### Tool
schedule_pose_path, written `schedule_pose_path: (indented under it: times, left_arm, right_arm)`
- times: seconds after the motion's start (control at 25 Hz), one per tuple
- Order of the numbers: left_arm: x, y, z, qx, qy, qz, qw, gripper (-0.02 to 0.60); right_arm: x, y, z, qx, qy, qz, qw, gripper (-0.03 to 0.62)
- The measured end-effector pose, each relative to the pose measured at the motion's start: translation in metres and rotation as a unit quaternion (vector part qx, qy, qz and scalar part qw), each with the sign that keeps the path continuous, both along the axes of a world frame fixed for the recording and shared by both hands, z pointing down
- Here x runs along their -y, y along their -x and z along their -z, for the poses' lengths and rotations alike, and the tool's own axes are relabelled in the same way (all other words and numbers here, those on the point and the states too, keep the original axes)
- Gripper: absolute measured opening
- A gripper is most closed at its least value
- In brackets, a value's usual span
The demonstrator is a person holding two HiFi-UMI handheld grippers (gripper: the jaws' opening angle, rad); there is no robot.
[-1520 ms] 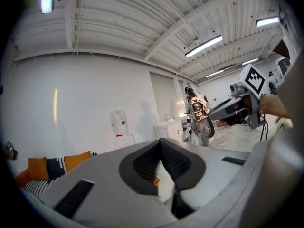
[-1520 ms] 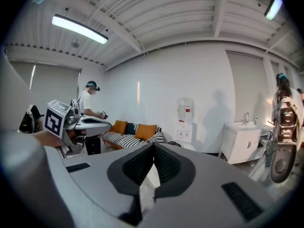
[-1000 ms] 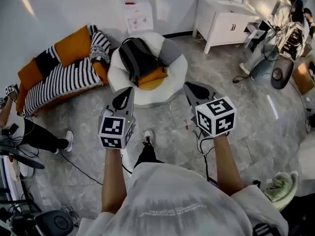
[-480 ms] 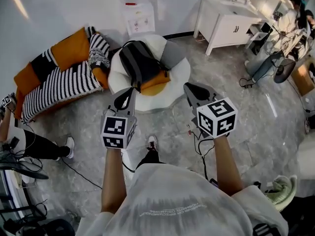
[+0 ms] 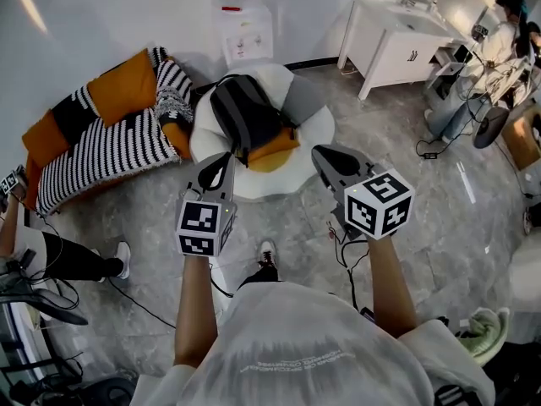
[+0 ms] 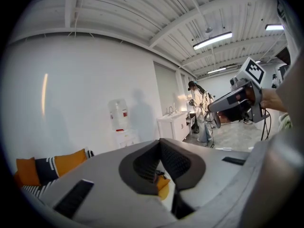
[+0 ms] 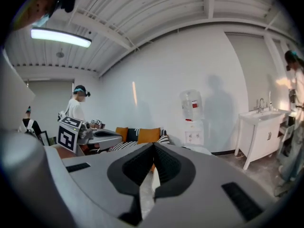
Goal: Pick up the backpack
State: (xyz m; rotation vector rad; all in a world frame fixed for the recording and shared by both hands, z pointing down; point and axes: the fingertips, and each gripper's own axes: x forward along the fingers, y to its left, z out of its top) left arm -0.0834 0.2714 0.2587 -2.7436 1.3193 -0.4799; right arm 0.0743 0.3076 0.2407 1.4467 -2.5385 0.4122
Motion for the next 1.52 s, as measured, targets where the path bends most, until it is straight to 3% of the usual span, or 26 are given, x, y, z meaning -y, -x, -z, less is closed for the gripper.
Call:
schedule_pose_path:
  times: [0.32, 0.6, 1.04, 1.52]
  left_arm:
    - [0.042, 0.018, 0.005, -0.004, -0.008, -0.005, 1.0, 0.023]
    - [0.082, 0.029, 0.002, -0.008, -0.006, -0.009, 0.9999, 0.023]
    - [0.141, 0.04, -0.009, -0.012, 0.005, -0.016, 0.9998, 0.023]
    - [0.173, 0.054, -0.025, -0.009, 0.023, -0.008, 0.9996, 0.023]
  right_arm:
    - [0.044, 0.016, 0.006, -0.005, -0.003, -0.003, 1.0, 0.002]
    - [0.082, 0.029, -0.001, -0.048, 0.005, -0.001, 0.999, 0.002]
    - [0.138, 0.037, -0.001, -0.041, -0.003, -0.028, 0.999, 0.002]
    - [0.171, 0.049, -0.014, -0.052, 0.004, -0.022, 0.998, 0.002]
